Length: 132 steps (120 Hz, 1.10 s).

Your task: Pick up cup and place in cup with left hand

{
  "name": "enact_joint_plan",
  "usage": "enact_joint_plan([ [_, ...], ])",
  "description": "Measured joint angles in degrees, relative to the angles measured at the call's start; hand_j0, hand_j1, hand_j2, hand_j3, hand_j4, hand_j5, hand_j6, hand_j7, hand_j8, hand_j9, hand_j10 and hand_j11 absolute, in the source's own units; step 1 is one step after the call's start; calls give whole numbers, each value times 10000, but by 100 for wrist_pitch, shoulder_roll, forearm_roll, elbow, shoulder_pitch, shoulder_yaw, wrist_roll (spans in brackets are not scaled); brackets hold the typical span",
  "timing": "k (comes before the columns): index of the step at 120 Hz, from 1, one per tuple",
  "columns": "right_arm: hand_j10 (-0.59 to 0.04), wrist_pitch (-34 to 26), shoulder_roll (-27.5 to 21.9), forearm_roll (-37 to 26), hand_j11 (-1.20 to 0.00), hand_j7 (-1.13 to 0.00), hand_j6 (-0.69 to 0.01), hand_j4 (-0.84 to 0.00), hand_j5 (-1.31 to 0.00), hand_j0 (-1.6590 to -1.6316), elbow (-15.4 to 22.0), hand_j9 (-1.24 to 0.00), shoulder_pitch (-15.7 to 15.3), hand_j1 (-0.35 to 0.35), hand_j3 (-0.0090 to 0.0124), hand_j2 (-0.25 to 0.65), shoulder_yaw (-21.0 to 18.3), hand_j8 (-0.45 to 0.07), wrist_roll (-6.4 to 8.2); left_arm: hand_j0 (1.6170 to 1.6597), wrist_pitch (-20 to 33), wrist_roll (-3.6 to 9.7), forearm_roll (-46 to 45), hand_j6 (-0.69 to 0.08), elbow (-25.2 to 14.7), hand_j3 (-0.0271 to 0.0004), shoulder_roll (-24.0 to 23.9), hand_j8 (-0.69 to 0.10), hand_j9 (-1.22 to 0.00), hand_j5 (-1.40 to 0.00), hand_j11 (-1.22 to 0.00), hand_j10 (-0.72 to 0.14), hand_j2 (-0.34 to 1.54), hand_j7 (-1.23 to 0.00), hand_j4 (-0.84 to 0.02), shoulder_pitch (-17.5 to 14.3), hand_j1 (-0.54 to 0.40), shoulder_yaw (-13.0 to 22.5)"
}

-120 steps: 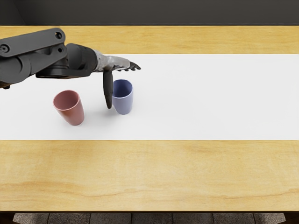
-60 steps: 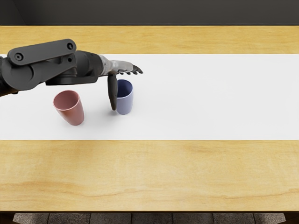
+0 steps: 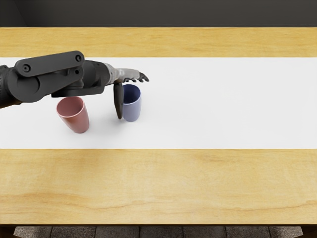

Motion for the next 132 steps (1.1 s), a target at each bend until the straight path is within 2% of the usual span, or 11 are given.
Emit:
enact_joint_plan([
  [34, 0, -2, 0, 0, 0, 0, -2, -1, 0, -16581, 0, 0, -1, -3491, 0, 0, 0, -1, 0, 16581, 106, -1, 57, -1416, 0, 0, -8, -1414, -1806, -1808, -1805, -1404, 289, -1807, -1408, 0, 1833, 26],
  [59, 0, 0, 0, 0, 0, 0, -1, -1, 0, -16581, 0, 0, -1, -3491, 0, 0, 0, -1, 0, 16581, 114, -1, 90, -1951, -6, 0, -15, -1949, -2498, -2500, -2497, -1940, 418, -2499, -1943, -9, 1162, 100],
  [70, 0, -1, 0, 0, 0, 0, -1, -1, 0, -16581, 0, 0, 0, -3491, 0, 0, 0, -1, 0, 16583, 118, 0, 96, -2113, -6, 0, -22, -2117, -2687, -2697, -2682, -2113, 748, -2692, -2101, -9, 522, 101],
  [93, 0, -2, 0, -1, 0, 0, -1, -1, 0, -16581, 0, 0, 0, -3491, 0, 0, 0, -1, 0, 16581, 125, 0, 89, -2364, -8, 0, -25, -2366, -3032, -3041, -3028, -2361, 650, -3036, -2353, -9, 486, 100],
  [102, 0, -3, 0, 0, 0, 0, -1, -1, 0, -16581, 0, 0, 0, -3491, 0, 0, 0, -1, 0, 16581, 121, 1, 94, -2495, -11, 0, -24, -2506, -3197, -3221, -3186, -2509, 823, -3208, -2476, -9, 63, 102],
  [132, 0, -2, 0, 0, 0, 0, -2, -1, 0, -16581, 0, 0, 0, -3491, 0, 0, 0, -1, 0, 16580, 117, -1, 79, -3009, -17, 0, -17, -3010, -3911, -3918, -3908, -3006, 813, -3914, -3000, -18, -331, 100],
])
